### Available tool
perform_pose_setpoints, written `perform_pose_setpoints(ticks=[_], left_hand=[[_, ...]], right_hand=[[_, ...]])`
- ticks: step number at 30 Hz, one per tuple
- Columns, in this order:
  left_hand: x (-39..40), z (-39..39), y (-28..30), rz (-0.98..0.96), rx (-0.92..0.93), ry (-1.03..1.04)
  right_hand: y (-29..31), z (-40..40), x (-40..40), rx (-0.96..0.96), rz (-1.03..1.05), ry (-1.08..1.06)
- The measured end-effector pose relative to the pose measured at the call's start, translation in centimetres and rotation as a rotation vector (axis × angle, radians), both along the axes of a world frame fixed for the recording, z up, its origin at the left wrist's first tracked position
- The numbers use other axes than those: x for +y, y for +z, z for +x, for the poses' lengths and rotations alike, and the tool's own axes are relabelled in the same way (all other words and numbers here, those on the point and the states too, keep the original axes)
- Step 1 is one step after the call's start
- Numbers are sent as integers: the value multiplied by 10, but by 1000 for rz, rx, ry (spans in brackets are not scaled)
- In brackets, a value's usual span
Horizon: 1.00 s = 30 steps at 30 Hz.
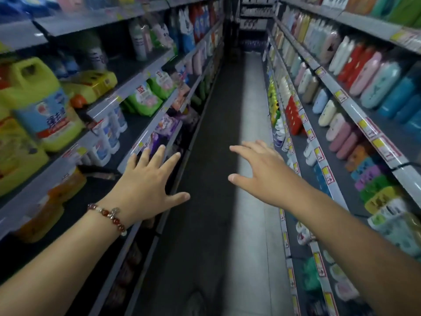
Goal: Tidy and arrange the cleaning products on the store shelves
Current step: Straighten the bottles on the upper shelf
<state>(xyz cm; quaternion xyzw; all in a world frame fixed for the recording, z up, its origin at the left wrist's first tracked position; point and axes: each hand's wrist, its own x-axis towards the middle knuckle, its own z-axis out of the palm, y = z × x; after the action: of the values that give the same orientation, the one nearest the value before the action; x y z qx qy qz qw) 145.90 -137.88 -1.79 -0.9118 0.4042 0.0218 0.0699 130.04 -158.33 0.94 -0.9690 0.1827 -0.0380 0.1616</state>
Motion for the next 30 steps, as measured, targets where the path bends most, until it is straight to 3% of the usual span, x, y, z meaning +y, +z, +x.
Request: perform_pose_setpoints(ticks=[7, 13, 21, 30], left_hand=[[-103, 120, 44, -41, -99, -95], [-141, 198, 103, -12, -241, -13], [-106, 259, 173, 31, -401, 401], [-21, 199, 215, 65, -446, 985]], right_hand=[[43, 114, -76, -68, 28, -12], [86, 216, -133, -133, -14, 146], [148, 361, -161, -190, -50, 572], [212, 437, -69, -302, -42, 1141]])
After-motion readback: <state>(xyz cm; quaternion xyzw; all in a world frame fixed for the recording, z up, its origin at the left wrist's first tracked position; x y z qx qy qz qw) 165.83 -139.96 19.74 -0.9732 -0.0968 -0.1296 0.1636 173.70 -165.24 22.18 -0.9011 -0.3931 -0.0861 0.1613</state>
